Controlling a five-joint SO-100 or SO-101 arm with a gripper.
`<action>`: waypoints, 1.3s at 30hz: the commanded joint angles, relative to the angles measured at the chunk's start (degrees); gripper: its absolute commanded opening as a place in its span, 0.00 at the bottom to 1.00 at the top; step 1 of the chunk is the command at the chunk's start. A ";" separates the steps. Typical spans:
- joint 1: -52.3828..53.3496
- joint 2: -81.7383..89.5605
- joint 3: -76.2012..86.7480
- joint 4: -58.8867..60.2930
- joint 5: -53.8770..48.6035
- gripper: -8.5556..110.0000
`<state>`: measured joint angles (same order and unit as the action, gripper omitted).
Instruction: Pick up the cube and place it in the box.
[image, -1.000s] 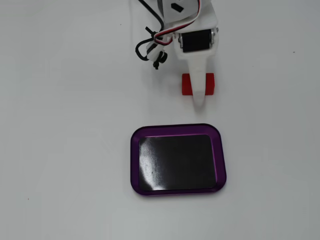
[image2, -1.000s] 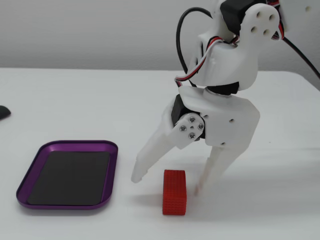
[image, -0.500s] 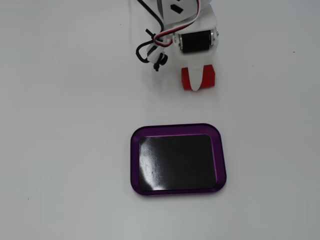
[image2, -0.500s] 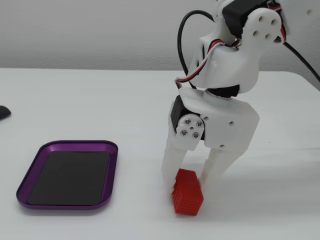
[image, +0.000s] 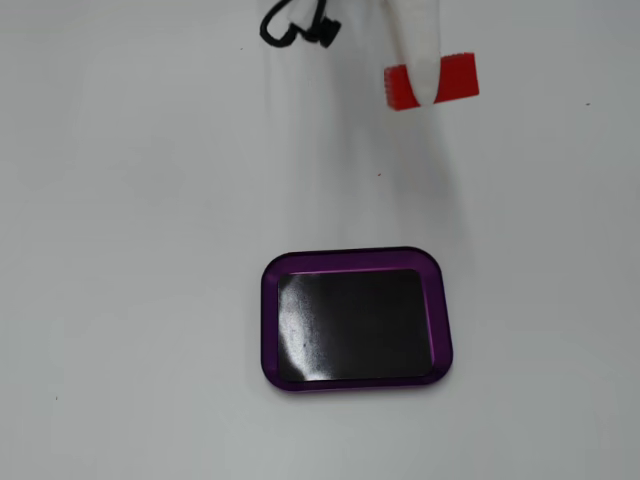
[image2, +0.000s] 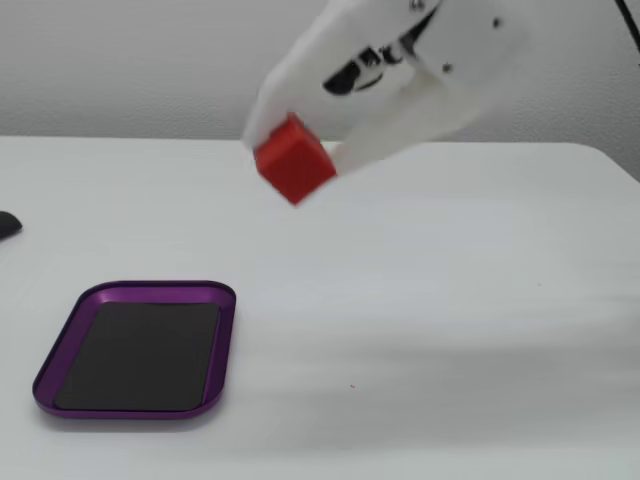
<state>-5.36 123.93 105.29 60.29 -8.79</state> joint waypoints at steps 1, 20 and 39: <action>4.48 7.21 2.37 -9.05 -2.72 0.07; 10.55 -22.76 11.51 -46.05 -5.63 0.07; 3.08 -39.46 1.67 -46.14 -6.06 0.07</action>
<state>-1.32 83.94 109.25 15.12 -14.68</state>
